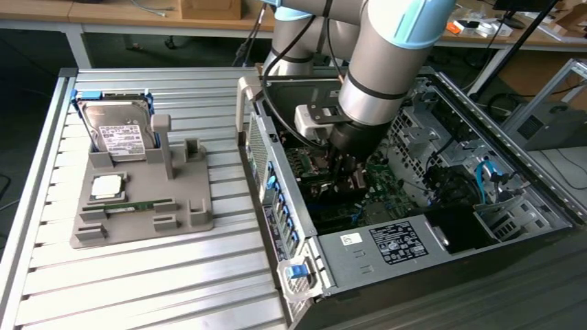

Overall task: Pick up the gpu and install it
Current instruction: 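Insert the gpu into the slot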

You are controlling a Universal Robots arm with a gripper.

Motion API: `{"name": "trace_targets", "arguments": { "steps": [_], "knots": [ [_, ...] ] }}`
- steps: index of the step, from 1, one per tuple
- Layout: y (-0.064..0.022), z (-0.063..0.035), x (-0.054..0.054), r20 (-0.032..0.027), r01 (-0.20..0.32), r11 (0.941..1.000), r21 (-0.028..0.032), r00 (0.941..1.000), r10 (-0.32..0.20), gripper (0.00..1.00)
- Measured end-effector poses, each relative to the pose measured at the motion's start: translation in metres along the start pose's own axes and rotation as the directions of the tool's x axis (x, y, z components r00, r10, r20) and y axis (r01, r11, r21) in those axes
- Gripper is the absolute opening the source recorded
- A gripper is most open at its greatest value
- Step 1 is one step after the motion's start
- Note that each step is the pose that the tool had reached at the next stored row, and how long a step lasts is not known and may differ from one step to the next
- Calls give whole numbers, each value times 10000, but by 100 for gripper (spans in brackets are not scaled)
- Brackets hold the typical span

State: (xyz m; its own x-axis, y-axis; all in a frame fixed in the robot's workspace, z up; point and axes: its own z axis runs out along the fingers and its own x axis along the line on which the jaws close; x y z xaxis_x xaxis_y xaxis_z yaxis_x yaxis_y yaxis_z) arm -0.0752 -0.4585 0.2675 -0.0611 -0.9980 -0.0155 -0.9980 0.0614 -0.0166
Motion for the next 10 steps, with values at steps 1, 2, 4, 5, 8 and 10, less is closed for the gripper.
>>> {"name": "trace_targets", "arguments": {
  "steps": [1, 2, 4, 5, 8, 10],
  "knots": [
    [0, 0, 0, 0, 0, 10000, 1, 10000, 0, 27],
    [0, 0, 0, 0, 0, 10000, 1, 10000, 0, 27],
    [1, -1, 0, -1, 0, 10000, 1, 10000, 0, 27],
    [1, -2, 0, -2, 6, 10000, 1, 10000, -6, 27],
    [1, -2, 0, -1, 91, 10000, -1, 10000, -91, 27],
    [1, -2, -6, -2, 163, 9999, -2, 9999, -163, 27]
  ]
}}
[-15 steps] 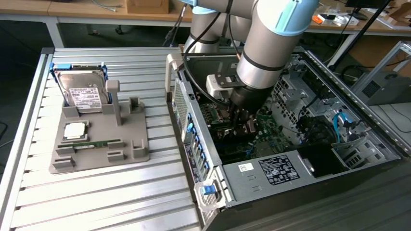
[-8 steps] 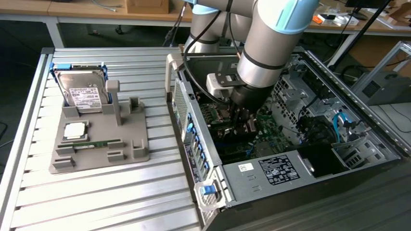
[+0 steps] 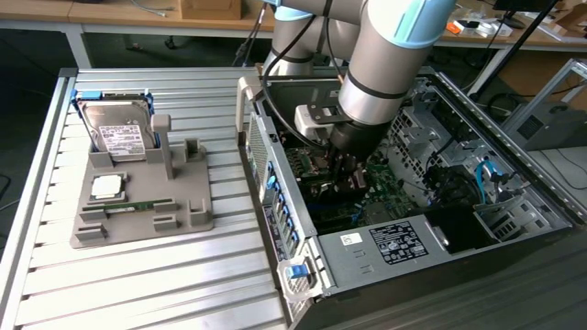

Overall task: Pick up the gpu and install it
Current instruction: 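Insert the gpu into the slot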

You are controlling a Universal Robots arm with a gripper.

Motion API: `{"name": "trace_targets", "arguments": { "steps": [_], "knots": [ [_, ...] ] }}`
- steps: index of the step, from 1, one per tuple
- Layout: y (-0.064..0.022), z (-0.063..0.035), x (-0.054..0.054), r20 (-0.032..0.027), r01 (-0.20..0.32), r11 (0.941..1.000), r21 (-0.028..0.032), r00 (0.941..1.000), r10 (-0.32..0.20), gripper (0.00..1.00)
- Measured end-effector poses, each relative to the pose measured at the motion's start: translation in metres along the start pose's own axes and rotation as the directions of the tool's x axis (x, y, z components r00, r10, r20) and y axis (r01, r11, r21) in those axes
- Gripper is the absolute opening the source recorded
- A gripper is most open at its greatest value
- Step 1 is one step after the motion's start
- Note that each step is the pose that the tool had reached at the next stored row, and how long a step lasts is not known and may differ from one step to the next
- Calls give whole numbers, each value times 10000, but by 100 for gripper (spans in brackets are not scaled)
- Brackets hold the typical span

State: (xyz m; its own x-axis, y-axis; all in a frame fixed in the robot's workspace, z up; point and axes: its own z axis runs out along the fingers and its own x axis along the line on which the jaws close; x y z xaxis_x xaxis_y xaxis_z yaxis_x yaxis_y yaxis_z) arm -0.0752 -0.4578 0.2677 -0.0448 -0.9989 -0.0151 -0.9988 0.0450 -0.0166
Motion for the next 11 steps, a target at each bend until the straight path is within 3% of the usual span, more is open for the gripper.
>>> {"name": "trace_targets", "arguments": {
  "steps": [11],
  "knots": [
    [1, 18, -7, 2, 13, 10000, 0, 10000, -13, 27]
  ]
}}
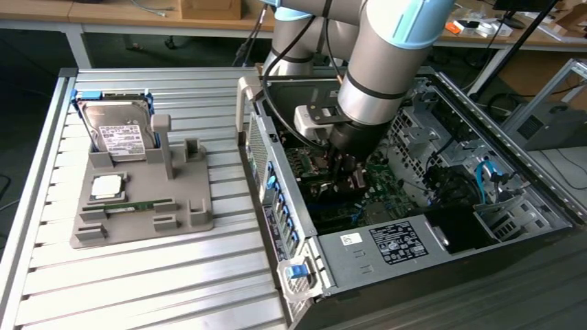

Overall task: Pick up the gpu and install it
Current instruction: 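Insert the gpu into the slot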

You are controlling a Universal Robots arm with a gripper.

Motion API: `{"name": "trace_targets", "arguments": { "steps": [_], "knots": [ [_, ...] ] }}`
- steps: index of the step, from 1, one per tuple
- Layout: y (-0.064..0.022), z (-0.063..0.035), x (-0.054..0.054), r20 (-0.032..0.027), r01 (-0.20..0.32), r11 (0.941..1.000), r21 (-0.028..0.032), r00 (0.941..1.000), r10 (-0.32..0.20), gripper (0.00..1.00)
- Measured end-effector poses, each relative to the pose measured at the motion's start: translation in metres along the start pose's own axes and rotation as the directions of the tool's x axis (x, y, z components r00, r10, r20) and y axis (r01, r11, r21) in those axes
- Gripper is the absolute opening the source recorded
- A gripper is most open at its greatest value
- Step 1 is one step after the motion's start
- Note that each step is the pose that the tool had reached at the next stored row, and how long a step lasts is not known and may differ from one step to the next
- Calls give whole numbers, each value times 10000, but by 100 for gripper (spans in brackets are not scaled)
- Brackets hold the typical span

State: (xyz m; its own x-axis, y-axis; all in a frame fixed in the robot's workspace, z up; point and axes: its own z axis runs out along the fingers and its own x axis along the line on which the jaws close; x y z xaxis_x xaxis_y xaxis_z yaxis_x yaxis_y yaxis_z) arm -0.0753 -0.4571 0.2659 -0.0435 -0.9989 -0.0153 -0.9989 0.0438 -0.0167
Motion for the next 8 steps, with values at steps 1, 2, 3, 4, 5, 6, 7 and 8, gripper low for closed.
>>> {"name": "trace_targets", "arguments": {
  "steps": [1, 2, 3, 4, 5, 6, 7, 8],
  "knots": [
    [0, 0, -1, -1, 1, 10000, 0, 10000, -1, 27],
    [1, 0, -2, -1, 2, 10000, 1, 10000, -2, 27],
    [2, 0, -3, -1, 4, 10000, 1, 10000, -4, 27],
    [2, 0, -3, 0, 5, 10000, 0, 10000, -5, 27],
    [2, 0, -3, 0, 5, 10000, 0, 10000, -5, 27],
    [2, 0, -3, 0, 4, 10000, 0, 10000, -4, 27],
    [2, 0, -3, -2, 4, 10000, -1, 10000, -4, 27],
    [2, 2, -4, -3, 4, 10000, -1, 10000, -4, 27]
  ]
}}
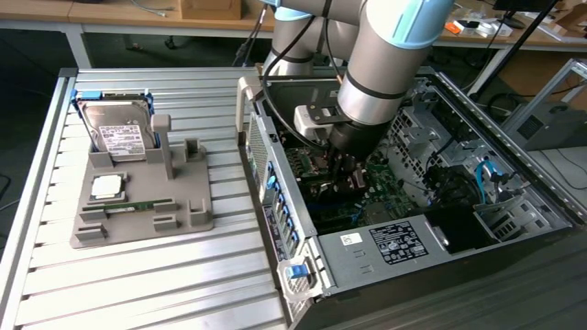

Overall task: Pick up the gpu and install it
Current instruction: 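Insert the gpu into the slot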

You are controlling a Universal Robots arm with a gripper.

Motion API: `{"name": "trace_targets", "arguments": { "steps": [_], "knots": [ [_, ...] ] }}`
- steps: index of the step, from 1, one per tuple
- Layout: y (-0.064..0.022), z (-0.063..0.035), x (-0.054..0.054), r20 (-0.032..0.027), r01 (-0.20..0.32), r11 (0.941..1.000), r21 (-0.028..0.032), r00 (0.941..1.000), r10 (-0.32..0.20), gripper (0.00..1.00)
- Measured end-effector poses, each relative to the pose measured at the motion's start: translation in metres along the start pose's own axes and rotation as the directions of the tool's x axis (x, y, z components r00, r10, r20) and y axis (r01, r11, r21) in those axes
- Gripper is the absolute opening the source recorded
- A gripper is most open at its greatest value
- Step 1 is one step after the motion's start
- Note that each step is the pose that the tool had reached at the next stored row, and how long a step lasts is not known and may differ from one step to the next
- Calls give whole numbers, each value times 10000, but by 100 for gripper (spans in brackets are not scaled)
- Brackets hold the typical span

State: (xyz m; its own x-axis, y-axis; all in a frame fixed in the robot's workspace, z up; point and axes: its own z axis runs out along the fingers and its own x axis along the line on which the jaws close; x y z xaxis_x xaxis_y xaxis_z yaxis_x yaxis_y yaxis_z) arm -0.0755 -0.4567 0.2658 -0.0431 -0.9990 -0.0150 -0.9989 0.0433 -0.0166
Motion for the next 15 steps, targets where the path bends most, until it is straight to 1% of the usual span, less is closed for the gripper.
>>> {"name": "trace_targets", "arguments": {
  "steps": [15],
  "knots": [
    [0, 34, 0, -11, 1, 10000, 0, 10000, -1, 27]
  ]
}}
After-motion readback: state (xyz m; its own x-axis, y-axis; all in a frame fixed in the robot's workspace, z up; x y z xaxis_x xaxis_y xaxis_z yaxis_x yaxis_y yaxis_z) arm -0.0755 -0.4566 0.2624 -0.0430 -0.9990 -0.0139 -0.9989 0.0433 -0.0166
